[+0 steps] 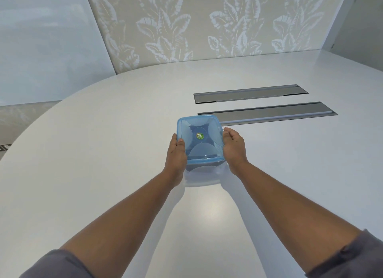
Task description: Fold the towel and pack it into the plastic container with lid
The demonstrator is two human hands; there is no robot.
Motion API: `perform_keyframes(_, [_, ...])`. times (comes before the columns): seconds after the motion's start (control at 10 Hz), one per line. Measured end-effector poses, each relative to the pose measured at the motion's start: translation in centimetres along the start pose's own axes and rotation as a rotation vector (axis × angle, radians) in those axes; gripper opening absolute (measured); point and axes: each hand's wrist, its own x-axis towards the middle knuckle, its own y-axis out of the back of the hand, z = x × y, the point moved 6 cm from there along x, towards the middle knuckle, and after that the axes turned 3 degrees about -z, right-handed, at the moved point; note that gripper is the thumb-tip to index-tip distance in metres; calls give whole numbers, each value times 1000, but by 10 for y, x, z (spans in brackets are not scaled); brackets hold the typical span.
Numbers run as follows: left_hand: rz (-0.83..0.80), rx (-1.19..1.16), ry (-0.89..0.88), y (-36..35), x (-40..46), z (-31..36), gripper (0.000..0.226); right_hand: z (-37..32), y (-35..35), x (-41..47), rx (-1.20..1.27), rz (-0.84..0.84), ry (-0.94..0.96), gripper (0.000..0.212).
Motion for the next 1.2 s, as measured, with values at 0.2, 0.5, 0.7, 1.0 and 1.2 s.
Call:
perform_keyframes(0.2, [-132, -232, 71, -3, 0, -4, 42, 2, -2, 0, 70, -3, -61, 25])
perform_keyframes(0.5, [-199, -293, 62, -2, 1, -7, 35, 5, -3, -4, 141, 36, -102, 26])
perform_keyframes(0.7, [-189, -299, 68, 2, 2, -5, 32, 2, -8, -1, 77, 6, -94, 23])
perform_keyframes(1.0, [-189, -66, 91, 13, 1, 10, 45, -18, -8, -5, -145, -114, -102, 27])
perform_keyframes(1.2, [-113, 220, -1, 25, -12, 36, 62, -33, 4, -11, -267, -63, -124, 41])
